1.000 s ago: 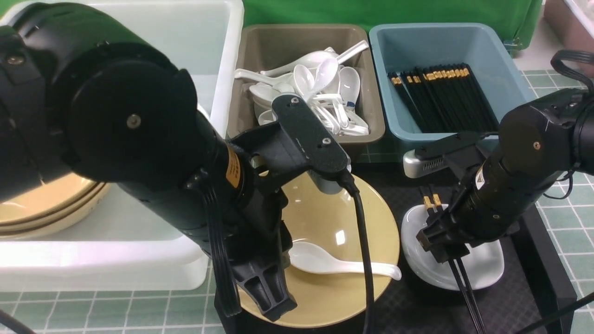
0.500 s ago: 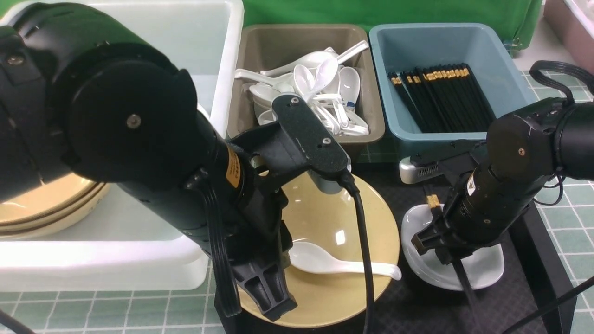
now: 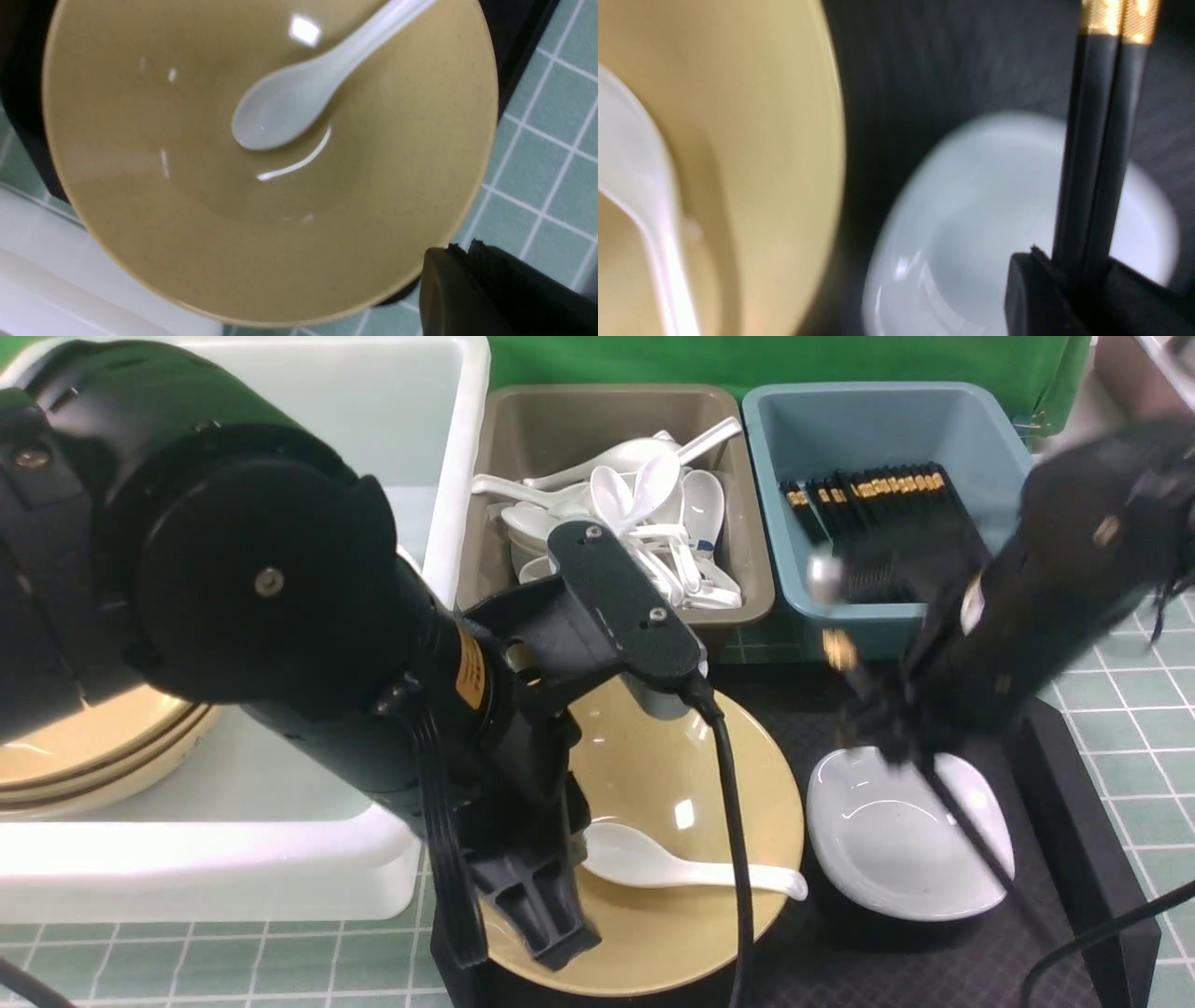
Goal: On blue table put chopsticks spoon bowls plates into blue grey white boxes.
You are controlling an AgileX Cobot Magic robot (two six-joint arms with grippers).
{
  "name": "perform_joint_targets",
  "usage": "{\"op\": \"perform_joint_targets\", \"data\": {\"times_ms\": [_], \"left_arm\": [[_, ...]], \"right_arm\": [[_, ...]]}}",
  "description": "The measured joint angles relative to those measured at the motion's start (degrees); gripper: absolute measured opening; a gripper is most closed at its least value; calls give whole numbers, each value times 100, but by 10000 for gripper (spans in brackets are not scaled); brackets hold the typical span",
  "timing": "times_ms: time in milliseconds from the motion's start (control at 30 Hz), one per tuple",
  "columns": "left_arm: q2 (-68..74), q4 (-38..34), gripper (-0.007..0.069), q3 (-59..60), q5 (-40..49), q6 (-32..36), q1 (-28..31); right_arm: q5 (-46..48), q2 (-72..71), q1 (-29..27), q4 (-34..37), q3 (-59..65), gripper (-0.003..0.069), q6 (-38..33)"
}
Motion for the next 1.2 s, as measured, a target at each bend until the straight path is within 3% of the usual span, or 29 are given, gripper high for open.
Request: {"op": "perform_joint_targets", "data": {"times_ms": [133,300,433,600,800,1067,1200], "left_arm": [[0,35,2,-14,-662,-88,44],[197,35,2,-599,-1519,-624,511],[478,35,2,-1205,-1982,-774,956],[589,48,2,-1347,-2615,-793,1067],[610,41,2,-1358,-2618,-793,1067],[615,47,2,-1358,-2012,-788,1067],[615,81,2,-1358,-1780,-771,1067]], "right_arm": [[-2,-47,-43,-214,-743,169,-10],[-223,185,-357,-269,-1794,169,-10],[-747,644,-730,-281,-2442,169,17],[-1584,1423,-1125,-285,-2966,169,441],[-2052,2287,-1392,-285,-3363,169,501],[-2077,3270,-1493,-285,-3701,174,596],[-1845,3371,-1497,-285,-3757,211,660]]}}
